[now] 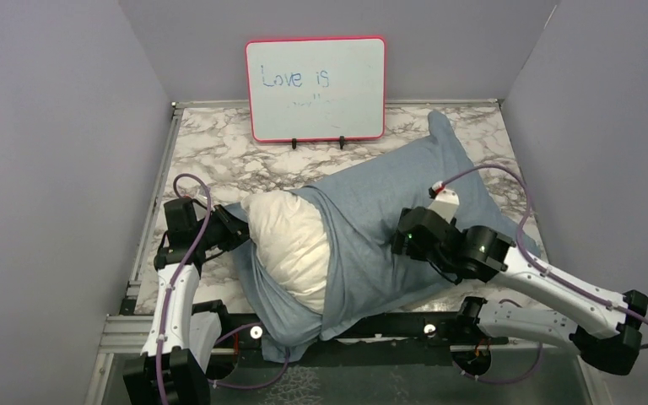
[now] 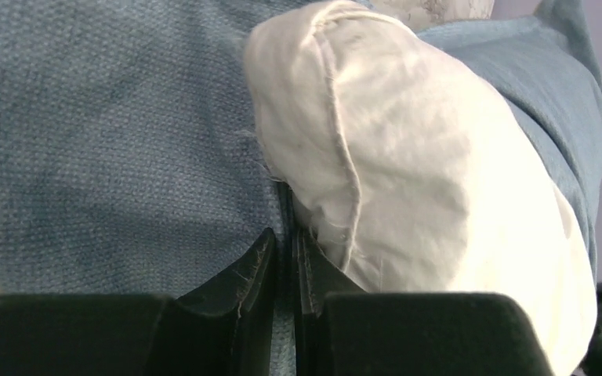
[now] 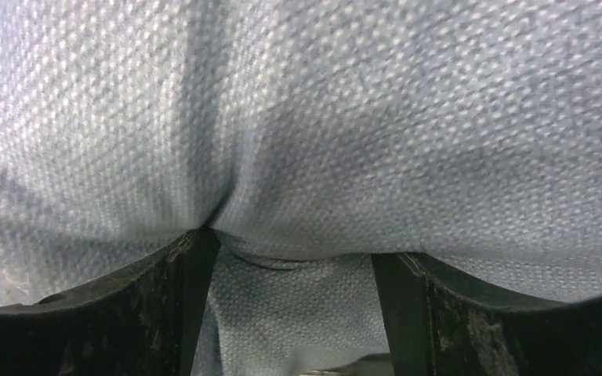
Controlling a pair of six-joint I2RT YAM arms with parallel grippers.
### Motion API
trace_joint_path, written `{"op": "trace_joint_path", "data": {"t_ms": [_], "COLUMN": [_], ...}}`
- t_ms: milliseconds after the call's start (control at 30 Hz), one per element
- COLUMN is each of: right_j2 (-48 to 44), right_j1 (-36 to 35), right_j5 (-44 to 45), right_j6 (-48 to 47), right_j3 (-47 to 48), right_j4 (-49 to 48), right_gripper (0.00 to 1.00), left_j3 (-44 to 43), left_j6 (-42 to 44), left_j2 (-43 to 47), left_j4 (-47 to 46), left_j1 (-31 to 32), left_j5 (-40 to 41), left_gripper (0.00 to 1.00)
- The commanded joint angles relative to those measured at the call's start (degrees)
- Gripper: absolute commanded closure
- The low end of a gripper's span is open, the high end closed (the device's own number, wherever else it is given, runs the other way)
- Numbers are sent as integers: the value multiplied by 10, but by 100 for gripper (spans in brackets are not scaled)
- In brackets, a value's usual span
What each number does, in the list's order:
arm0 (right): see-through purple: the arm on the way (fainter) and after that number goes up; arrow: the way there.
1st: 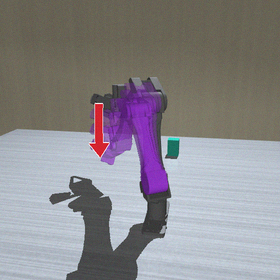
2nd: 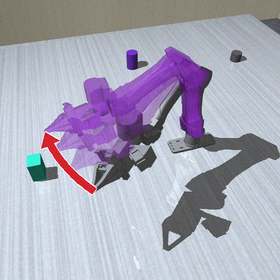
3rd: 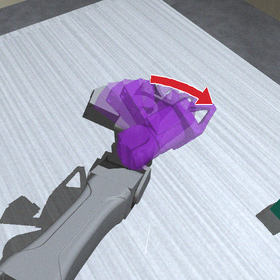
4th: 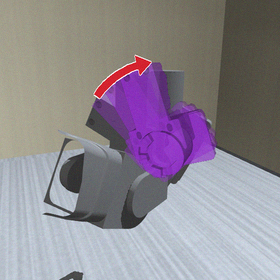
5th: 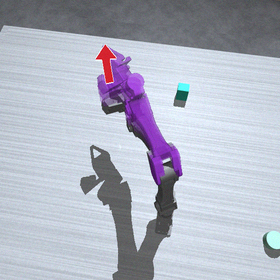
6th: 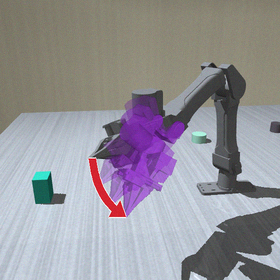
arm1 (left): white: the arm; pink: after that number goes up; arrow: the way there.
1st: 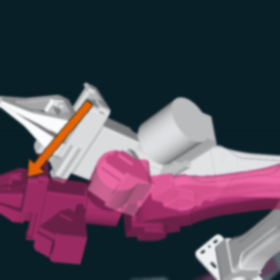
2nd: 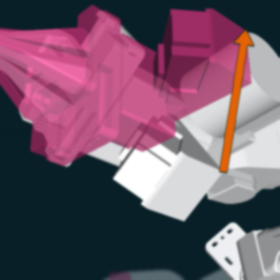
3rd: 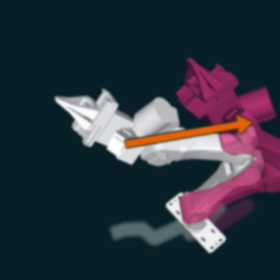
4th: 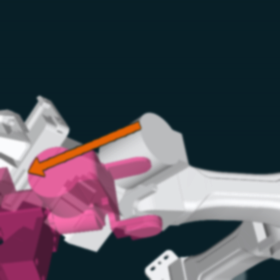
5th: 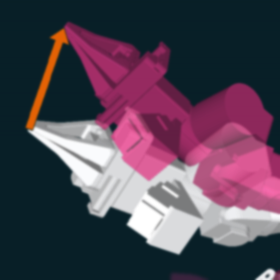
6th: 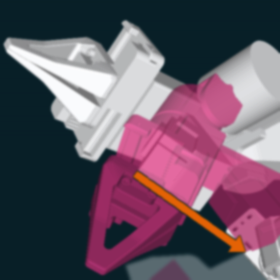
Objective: Remove the pillowcase from the pillow
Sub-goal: Remove the pillow from the pillowcase.
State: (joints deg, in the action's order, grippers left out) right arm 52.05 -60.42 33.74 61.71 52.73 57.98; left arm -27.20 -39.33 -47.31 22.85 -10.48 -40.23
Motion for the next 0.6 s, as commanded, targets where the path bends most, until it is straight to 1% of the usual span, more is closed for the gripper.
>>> {"op": "trace_joint_path", "data": {"t_ms": [0, 67, 133, 267, 400, 500, 567], "right_j2": [53, 81, 114, 176, 192, 205, 190], "right_j1": [156, 235, 276, 291, 304, 309, 309], "right_j5": [-111, -190, -244, -261, -249, -254, -263], "right_j6": [-179, -225, -259, -291, -313, -318, -325], "right_j3": [31, 47, 74, 142, 157, 183, 186], "right_j4": [-207, -240, -255, -237, -241, -205, -196], "right_gripper": [23, 23, 23, 22, 19, 17, 16], "left_j3": [7, 7, 8, 5, -8, -22, -40], "left_j6": [-17, -19, -28, -57, -82, -100, -100], "left_j2": [20, 24, 31, 36, 27, 3, -23], "left_j4": [1, 0, -6, -33, -65, -99, -120], "left_j1": [11, 18, 26, 46, 81, 113, 134], "left_j5": [-25, -24, -23, -12, 13, 35, 46], "left_gripper": [83, 82, 80, 79, 78, 78, 78]}}
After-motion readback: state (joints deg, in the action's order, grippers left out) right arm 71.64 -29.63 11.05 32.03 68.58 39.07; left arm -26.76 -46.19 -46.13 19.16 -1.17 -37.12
